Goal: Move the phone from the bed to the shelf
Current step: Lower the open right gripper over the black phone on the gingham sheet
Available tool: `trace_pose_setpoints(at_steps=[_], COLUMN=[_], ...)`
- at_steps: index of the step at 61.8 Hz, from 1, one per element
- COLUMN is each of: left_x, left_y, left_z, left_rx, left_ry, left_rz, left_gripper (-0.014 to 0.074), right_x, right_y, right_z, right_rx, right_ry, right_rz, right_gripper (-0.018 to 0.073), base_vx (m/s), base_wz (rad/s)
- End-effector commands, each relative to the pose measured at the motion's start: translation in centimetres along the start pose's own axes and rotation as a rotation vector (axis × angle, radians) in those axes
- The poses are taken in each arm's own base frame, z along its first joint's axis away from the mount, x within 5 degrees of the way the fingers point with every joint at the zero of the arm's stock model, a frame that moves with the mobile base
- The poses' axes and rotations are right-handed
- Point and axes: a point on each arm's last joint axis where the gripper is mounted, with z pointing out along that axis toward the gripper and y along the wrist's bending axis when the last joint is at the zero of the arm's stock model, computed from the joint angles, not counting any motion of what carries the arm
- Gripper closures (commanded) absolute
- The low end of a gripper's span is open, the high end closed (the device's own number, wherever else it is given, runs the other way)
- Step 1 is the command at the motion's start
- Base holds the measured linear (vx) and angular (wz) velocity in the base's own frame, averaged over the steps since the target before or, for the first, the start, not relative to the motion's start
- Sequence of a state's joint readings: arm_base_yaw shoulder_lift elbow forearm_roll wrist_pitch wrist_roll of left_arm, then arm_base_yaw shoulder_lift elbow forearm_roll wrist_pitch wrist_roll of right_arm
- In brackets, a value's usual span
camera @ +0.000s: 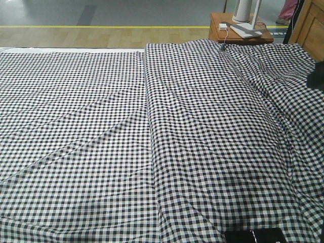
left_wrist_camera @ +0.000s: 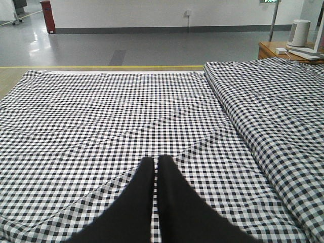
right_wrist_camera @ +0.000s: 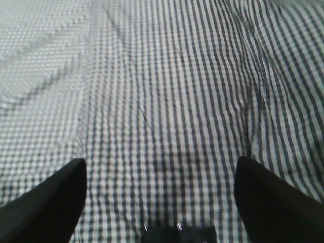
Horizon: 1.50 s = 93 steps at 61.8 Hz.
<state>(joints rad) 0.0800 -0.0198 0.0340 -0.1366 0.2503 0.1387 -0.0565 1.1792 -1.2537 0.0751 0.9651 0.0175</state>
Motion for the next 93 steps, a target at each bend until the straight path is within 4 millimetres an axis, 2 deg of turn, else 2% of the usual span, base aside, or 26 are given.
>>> trace_pose_setpoints(at_steps=[1,8,19,26,35,47,62,70,79,93], left_x=[-0.6,-0.6,-0.6,-0.6,-0.6,-0.6,-0.6,-0.6,-0.6,-0.6], left_y=[0.0,0.0,0.0,0.0,0.0,0.0,0.0,0.0,0.0,0.0], left_z=[0.0,0.0,0.0,0.0,0.0,0.0,0.0,0.0,0.0,0.0], left_rx=[-0.003,-0.003,-0.003,-0.003,-0.003,-0.003,-0.003,-0.003,-0.003,-0.003], left_ry=[-0.071,-0.071,-0.071,-0.071,-0.071,-0.071,-0.071,-0.071,-0.071,-0.071], left_rz=[-0.012,-0.012,-0.012,-0.012,-0.012,-0.012,-0.012,-0.012,-0.012,-0.012], left_gripper=[0.0596,0.0596,0.0596,0.0596,0.0596,0.0596,0.0596,0.0596,0.0596,0.0596], right_x=[-1.1,-1.0,-0.5,0.3,1.4,3.5,6.6,8.3,10.4,13.4], right_y=[-2.2,-5.2,-9.2,-11.6,-13.5,-15.0,-16.3,-16.3,-16.1,-16.5], right_z=[-0.1,1.2,3.8,6.6,10.6,16.0,21.4,24.2,26.6,29.5], right_rx=[0.067,0.114,0.087,0.052,0.004,-0.050,-0.118,-0.217,-0.332,-0.412], right_ry=[0.007,0.055,0.141,0.232,0.337,0.487,0.618,0.661,0.708,0.770], right_rz=[0.042,0.097,0.136,0.176,0.196,0.195,0.179,0.159,0.140,0.120], right_gripper=[-0.0001,-0.0001,-0.0001,-0.0001,-0.0001,-0.0001,-0.0001,-0.0001,-0.0001,-0.0001], base_vx=[0.00,0.00,0.00,0.00,0.00,0.00,0.00,0.00,0.00,0.00], base_wz=[0.00,0.00,0.00,0.00,0.00,0.00,0.00,0.00,0.00,0.00])
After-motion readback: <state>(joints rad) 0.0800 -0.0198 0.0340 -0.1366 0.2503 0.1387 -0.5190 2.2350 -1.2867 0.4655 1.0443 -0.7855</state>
